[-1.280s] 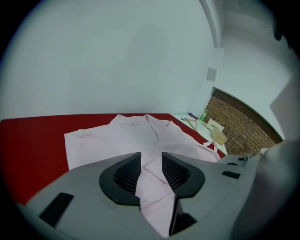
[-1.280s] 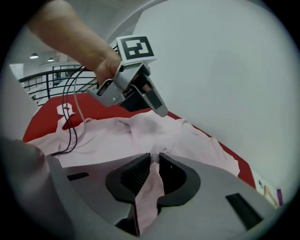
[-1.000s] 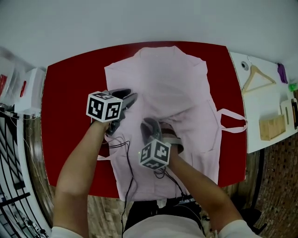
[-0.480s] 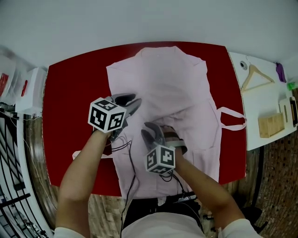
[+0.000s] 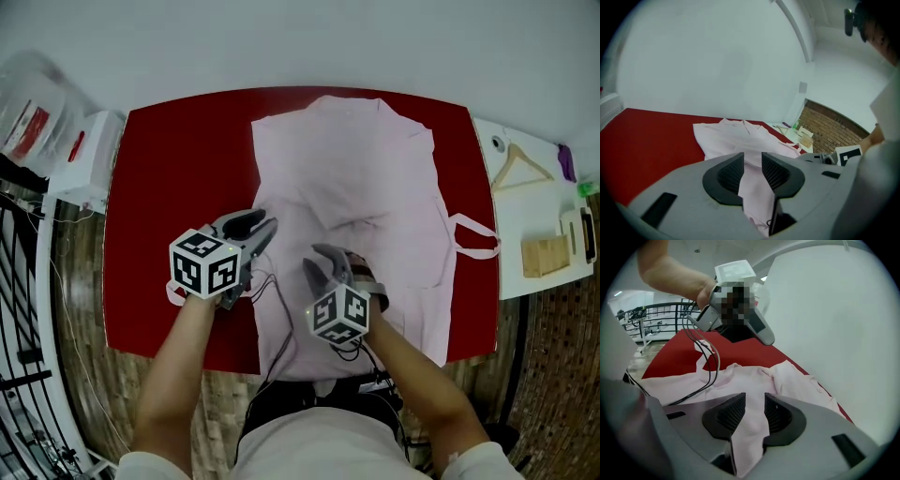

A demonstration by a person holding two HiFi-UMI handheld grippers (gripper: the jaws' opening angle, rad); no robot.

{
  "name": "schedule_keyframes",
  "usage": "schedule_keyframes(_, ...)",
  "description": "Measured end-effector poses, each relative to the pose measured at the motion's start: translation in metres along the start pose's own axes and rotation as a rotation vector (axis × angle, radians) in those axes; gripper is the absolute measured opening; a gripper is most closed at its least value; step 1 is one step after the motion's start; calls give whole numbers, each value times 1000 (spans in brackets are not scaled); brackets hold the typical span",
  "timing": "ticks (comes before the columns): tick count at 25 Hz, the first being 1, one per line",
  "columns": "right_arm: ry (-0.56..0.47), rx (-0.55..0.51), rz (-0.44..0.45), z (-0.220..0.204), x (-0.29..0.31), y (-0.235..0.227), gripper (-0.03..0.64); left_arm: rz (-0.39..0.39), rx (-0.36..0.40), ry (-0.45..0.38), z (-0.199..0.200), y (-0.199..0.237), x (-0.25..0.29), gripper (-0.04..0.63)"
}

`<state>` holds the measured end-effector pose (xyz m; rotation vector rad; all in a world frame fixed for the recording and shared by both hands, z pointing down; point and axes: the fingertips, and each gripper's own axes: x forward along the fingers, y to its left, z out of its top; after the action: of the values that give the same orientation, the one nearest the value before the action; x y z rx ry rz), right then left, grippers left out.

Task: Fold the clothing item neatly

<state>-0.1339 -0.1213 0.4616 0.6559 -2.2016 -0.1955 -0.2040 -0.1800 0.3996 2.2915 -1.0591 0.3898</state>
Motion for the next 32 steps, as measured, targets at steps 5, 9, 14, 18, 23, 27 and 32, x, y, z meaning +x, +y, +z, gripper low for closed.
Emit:
schedule_keyframes(5,2,3,25,15,1,23,109,51,-72,-37,-31,7,-42,117)
schedule_keyframes(9,-3,-6,66,25,0,46,108,73,-163,-69,-56,6,-74,117)
schedule_keyframes(14,-30,-40,147,39,3,77,109,110,-229,-125,-73,0,-111,117)
schedule_keyframes(18,-65,-73,214,58,8,107,109,176,-271,-142,-96,3,-141,117)
schedule_keyframes(23,-101,-124,289,84,16,143,109,255,-331,-146,-131,14,-176,117)
schedule_keyframes(27,-97,-162,340,96,26,169,109,357,-354,-95,-168,33,-202,117)
schedule_keyframes(32,-89,-197,378,111,44,192,123,463,-363,-16,-207,59,-219,118)
